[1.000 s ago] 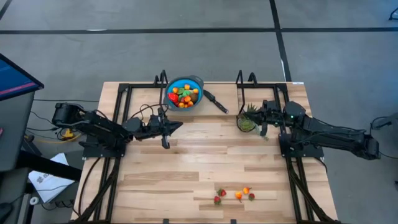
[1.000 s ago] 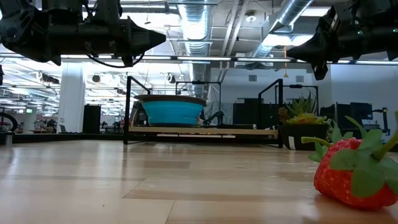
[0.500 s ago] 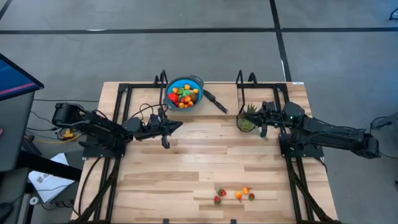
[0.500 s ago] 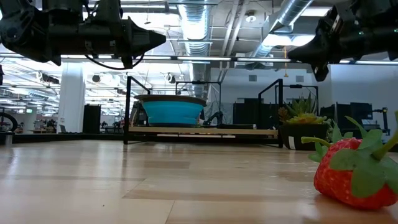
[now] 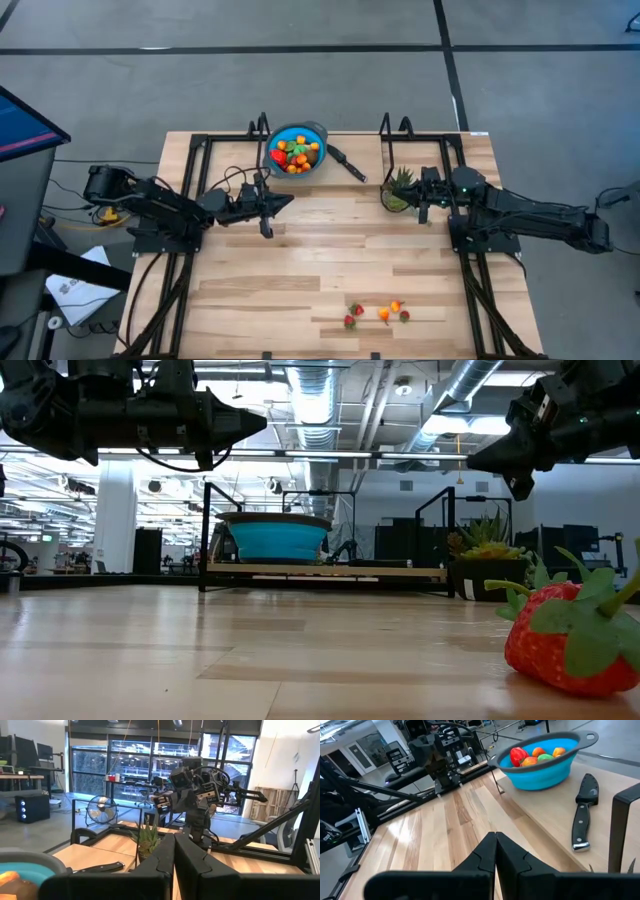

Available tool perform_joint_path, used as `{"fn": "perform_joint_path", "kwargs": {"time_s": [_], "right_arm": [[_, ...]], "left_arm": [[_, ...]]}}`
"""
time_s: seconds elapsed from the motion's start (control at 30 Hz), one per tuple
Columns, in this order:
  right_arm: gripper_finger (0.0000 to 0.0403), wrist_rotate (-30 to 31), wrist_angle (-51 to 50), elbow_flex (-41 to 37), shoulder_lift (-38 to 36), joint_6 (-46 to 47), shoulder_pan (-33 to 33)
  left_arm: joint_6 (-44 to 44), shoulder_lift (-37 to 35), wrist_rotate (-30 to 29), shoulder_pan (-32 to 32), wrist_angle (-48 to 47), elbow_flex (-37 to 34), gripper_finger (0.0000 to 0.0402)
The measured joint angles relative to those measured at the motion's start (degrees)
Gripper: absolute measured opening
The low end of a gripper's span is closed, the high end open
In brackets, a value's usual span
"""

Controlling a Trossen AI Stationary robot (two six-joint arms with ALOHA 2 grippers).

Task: Pick & Place Fruit
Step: Put the pear into the basket

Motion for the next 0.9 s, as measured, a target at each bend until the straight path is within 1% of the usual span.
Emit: {"fn": "perform_joint_path", "kwargs": {"time_s": [0.37, 0.53, 0.63, 0.73, 0.9], "right_arm": [[0.0000, 0.00, 0.00, 0.00, -0.01, 0.05, 0.04], [0.0000, 0.00, 0.24, 0.57, -0.02, 2.82, 0.04], [0.0000, 0.09, -2.92, 3.10, 0.37, 2.76, 1.52], [0.0000, 0.69, -7.31, 6.67, 2.87, 2.58, 3.23], [0.0000, 4.78, -17.51, 13.96, 9.14, 2.32, 7.65]], "left_arm": [[-0.02, 0.00, 0.04, -0.07, 0.00, 0.00, 0.0002], [-0.02, 0.00, 0.04, -0.07, -0.04, -0.02, 0.0002], [-0.02, 0.00, 0.07, -0.07, -0.09, -0.02, 0.0002], [-0.02, 0.00, 0.09, -0.07, -0.13, -0.02, 0.0002], [-0.04, 0.00, 0.28, -0.07, -0.39, -0.02, 0.0002]]}}
